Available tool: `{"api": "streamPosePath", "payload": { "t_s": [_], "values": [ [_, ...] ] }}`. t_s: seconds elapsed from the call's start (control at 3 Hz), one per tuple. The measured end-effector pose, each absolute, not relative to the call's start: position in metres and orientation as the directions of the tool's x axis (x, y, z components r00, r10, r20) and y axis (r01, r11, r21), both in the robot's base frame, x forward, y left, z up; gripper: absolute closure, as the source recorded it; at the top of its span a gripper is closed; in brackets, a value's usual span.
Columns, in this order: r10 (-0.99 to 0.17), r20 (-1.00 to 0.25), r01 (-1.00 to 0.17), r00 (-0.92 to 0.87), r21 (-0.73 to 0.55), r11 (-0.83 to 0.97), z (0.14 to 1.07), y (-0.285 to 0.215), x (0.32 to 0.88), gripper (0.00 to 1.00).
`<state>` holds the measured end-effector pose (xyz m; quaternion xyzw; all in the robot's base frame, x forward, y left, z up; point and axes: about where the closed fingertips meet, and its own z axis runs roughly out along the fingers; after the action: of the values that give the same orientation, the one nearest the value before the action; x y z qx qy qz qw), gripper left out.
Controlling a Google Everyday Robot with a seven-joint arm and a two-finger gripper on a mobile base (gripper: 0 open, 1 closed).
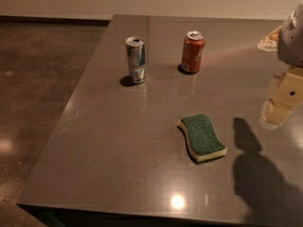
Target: Knock coke can over
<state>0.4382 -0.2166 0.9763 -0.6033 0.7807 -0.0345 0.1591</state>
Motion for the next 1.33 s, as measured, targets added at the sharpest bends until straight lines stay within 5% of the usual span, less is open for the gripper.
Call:
{"api": "streamPosePath", "payload": {
  "t_s": [0.33, 1.33],
  "values": [
    [-0.953, -0.207, -0.931, -0.221, -0.246, 0.27, 0.976, -0.217, 0.438, 0.0],
    [-0.766, -0.458, -0.786, -0.451, -0.202, 0.584, 0.961, -0.209, 0.553, 0.0]
  ]
}}
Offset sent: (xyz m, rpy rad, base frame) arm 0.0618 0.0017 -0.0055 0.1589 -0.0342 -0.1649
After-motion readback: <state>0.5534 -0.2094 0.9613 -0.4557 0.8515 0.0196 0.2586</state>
